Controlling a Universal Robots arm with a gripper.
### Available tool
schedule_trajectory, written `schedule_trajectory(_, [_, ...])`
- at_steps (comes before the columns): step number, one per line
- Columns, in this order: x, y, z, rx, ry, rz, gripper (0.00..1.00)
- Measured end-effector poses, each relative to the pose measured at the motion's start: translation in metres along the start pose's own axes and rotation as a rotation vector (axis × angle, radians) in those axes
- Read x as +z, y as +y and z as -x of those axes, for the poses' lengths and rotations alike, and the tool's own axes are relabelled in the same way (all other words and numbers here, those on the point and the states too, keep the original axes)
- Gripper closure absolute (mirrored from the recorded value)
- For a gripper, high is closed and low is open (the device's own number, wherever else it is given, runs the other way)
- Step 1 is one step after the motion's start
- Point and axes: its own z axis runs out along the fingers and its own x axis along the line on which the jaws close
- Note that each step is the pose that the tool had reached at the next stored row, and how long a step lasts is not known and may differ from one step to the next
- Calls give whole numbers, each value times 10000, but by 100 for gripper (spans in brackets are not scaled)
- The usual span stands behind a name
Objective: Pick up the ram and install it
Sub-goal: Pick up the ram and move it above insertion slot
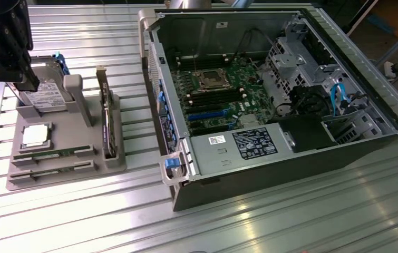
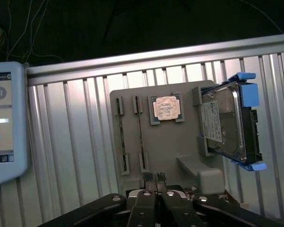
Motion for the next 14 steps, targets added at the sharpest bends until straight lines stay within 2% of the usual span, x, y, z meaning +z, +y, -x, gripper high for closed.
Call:
schedule_trajectory(7, [5, 3, -8, -2, 1, 1, 89])
schedule_trajectory(14, [56, 0, -22, -20, 0, 0, 89])
